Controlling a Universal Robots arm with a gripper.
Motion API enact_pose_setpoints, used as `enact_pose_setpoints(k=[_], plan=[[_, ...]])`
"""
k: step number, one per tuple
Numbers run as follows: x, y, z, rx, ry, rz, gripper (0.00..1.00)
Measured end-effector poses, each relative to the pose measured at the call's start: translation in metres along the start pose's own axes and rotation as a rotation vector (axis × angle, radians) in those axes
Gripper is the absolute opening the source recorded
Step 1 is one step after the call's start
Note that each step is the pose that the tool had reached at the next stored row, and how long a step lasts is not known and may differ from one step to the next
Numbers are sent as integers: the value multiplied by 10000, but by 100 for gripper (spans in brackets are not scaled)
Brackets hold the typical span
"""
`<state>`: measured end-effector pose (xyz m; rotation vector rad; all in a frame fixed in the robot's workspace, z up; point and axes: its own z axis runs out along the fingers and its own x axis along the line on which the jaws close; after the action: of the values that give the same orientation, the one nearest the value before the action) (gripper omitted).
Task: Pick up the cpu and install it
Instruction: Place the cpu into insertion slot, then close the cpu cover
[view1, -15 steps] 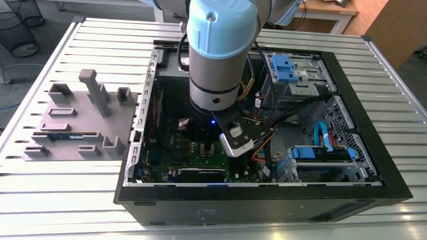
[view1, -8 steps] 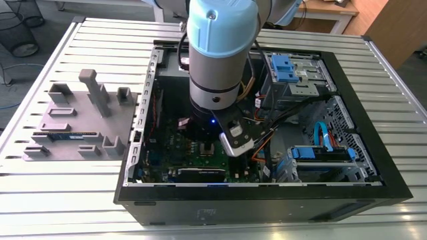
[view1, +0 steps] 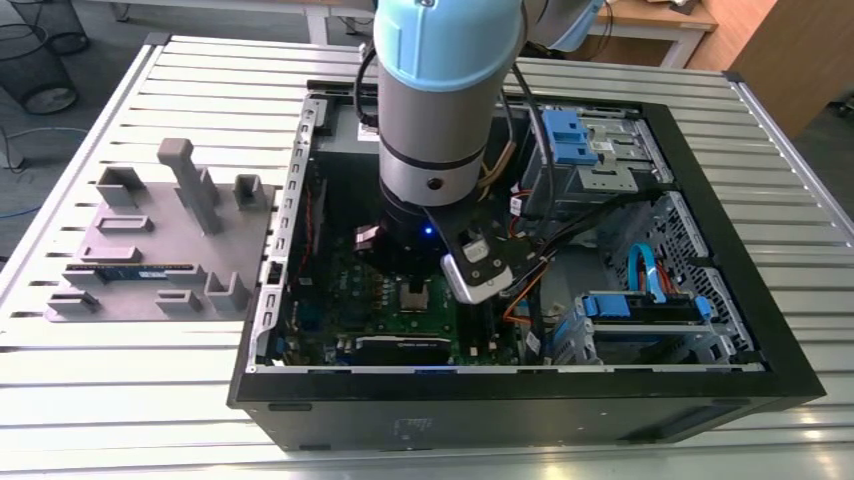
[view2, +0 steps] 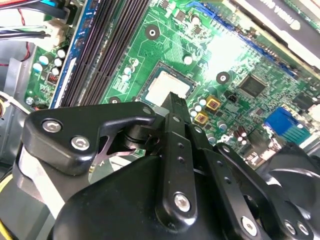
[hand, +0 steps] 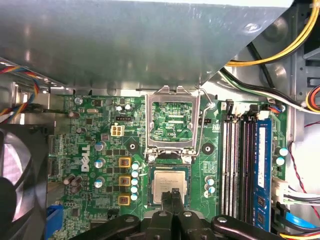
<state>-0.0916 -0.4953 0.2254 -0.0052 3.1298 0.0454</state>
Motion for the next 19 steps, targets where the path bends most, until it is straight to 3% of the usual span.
enact_pose_setpoints(k=[19], plan=[[-39, 0, -16, -1, -11, -1, 11]])
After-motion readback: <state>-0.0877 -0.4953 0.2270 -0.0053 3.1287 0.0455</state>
